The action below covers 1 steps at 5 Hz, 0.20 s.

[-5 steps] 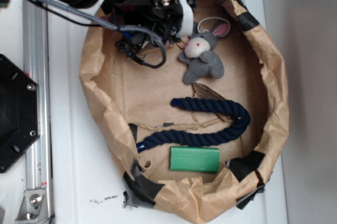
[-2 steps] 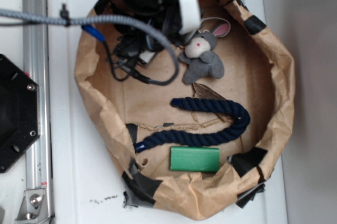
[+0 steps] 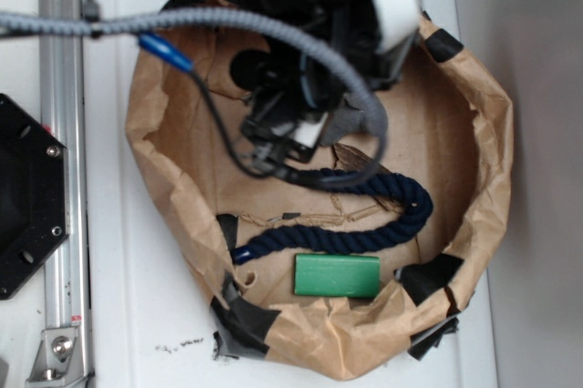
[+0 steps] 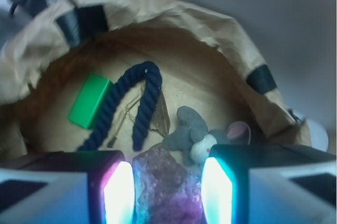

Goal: Grab the rock.

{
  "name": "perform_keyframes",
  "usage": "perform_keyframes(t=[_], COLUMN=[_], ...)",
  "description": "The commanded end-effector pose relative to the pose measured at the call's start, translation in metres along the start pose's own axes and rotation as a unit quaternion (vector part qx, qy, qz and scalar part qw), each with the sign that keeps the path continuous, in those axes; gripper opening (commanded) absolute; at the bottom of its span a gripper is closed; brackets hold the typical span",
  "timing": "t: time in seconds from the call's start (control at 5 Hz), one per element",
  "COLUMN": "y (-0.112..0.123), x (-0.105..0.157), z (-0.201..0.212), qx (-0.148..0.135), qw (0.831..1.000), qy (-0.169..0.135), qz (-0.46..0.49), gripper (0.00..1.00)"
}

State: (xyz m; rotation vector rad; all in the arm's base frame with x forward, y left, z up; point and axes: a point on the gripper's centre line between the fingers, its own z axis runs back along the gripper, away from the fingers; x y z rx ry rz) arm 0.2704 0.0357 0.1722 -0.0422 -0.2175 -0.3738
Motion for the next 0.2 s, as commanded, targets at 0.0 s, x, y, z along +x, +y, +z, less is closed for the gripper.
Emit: perform_keyframes(t=[0.0], y=[-0.0016], x=[0.0060], z=[0.0080], qx=[0.012], qw=[0.994], qy=[-0.021], qz=[0.109], gripper=[0.00])
